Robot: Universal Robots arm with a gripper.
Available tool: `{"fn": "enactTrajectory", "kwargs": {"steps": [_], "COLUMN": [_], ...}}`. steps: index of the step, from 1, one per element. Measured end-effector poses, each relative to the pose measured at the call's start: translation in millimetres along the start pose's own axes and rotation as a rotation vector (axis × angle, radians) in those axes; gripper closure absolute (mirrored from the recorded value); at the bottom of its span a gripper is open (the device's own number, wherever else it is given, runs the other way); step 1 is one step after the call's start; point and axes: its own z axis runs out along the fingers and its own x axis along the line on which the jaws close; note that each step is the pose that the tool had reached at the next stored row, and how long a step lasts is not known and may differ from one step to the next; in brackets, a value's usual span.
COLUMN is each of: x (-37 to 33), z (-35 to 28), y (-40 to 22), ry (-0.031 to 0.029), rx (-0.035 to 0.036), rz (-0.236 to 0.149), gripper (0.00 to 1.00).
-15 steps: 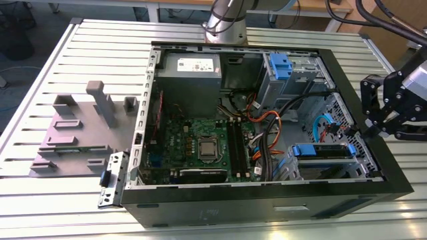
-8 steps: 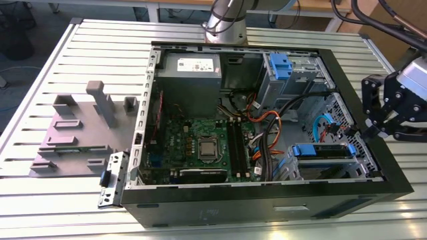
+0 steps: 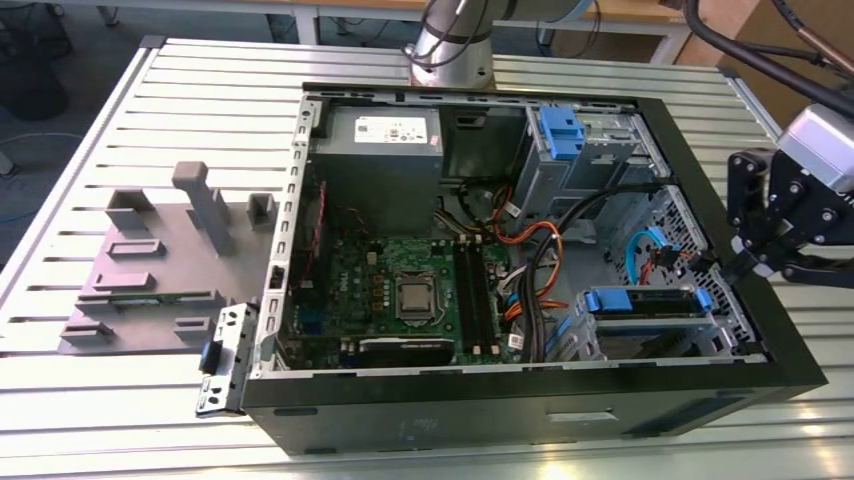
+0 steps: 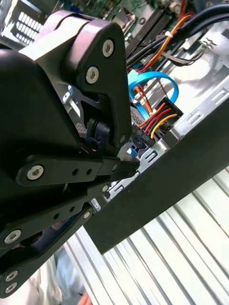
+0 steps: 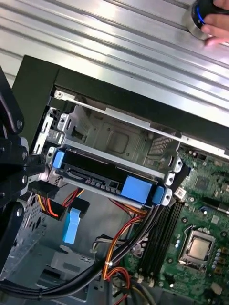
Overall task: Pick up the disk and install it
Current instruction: 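Insert the first disk wire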
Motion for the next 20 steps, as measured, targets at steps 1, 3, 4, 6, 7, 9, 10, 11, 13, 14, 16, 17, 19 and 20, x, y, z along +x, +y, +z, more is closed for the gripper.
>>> {"fn": "enactTrajectory", "kwargs": {"steps": [1,3,4,6,7,9,10,11,13,14,16,17,19,20], "x": [0.0,0.0,0.0,0.0,0.0,0.0,0.0,0.0,0.0,0.0,0.0,0.0,0.0,0.0], "z": [0.0,0.1,0.2,0.3,0.4,0.5,0.6,0.6,0.8,0.9,1.0,1.0,1.1,1.1], "y": [0.0,0.0,0.0,0.0,0.0,0.0,0.0,0.0,0.0,0.0,0.0,0.0,0.0,0.0], "ry": [0.0002,0.0006,0.0008,0.0012,0.0015,0.0023,0.0028,0.0034,0.0048,0.0053,0.0065,0.0069,0.0083,0.0089], "rx": [-0.0004,-0.0012,-0.0017,-0.0025,-0.0029,-0.0038,-0.0043,-0.0048,-0.0058,-0.0063,-0.0073,-0.0077,-0.0085,-0.0087], "rz": [0.018,0.054,0.072,0.109,0.127,0.162,0.180,0.197,0.233,0.250,0.284,0.301,0.329,0.332], "gripper": [0.89,0.89,0.89,0.89,0.89,0.89,0.89,0.89,0.89,0.89,0.89,0.89,0.89,0.89]}}
